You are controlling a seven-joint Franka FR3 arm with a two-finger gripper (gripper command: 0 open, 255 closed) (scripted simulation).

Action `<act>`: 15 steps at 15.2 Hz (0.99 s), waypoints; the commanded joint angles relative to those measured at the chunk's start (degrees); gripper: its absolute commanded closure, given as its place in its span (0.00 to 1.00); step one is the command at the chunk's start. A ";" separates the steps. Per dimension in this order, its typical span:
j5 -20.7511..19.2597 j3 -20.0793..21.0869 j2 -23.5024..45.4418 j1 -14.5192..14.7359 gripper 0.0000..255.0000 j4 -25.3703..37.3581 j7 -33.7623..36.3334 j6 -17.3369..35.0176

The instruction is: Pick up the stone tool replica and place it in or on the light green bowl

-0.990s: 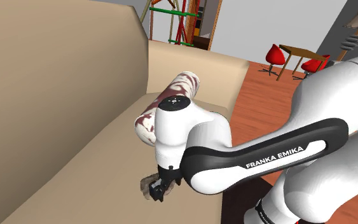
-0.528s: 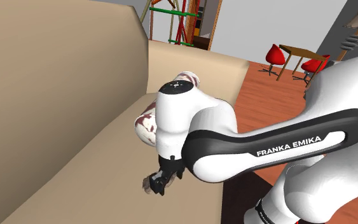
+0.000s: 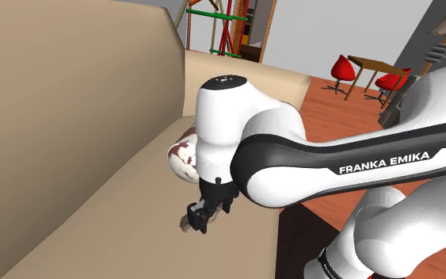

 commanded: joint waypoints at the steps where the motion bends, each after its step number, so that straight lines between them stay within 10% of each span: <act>1: -0.06 -0.44 -0.54 0.00 1.00 1.06 -0.16 -1.60; 15: -2.68 -10.58 -8.27 -2.09 1.00 -1.32 -11.00 -7.88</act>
